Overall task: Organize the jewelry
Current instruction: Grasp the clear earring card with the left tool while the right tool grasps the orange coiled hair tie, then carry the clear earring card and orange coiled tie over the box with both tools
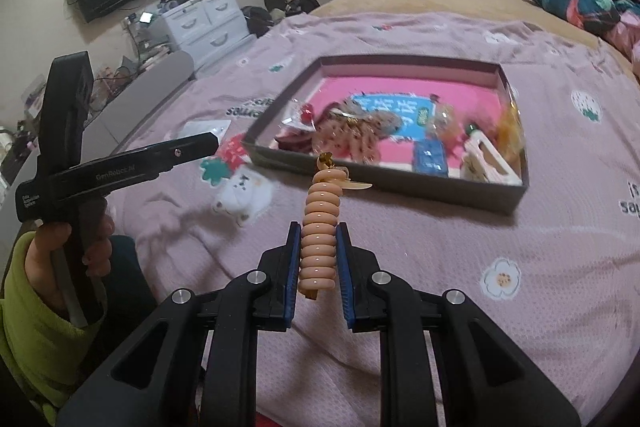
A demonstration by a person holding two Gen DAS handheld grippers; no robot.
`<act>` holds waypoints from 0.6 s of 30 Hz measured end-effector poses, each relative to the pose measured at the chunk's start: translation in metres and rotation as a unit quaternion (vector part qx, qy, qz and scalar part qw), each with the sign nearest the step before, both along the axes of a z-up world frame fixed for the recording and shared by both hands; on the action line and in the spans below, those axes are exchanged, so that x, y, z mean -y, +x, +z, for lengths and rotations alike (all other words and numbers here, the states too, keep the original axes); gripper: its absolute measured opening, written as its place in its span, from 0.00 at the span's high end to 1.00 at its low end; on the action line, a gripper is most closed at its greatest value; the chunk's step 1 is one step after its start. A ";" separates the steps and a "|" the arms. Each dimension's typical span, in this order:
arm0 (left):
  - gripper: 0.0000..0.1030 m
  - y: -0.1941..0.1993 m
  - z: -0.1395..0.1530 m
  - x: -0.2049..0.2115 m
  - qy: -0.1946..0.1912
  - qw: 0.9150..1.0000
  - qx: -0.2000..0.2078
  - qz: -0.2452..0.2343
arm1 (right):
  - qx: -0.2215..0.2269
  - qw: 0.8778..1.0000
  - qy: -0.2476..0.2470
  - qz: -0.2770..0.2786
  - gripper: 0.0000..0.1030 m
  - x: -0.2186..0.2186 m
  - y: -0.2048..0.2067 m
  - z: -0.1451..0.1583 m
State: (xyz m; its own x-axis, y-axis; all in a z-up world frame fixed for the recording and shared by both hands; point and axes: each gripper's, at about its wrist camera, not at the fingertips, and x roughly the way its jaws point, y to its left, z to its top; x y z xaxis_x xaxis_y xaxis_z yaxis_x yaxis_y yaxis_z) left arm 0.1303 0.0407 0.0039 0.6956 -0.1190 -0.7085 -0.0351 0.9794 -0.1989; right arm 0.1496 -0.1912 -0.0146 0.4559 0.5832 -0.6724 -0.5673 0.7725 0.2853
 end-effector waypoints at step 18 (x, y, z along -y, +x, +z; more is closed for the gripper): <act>0.47 0.032 0.036 0.016 0.004 0.999 0.035 -0.010 | 0.058 0.997 0.031 -0.033 0.84 0.003 0.045 0.057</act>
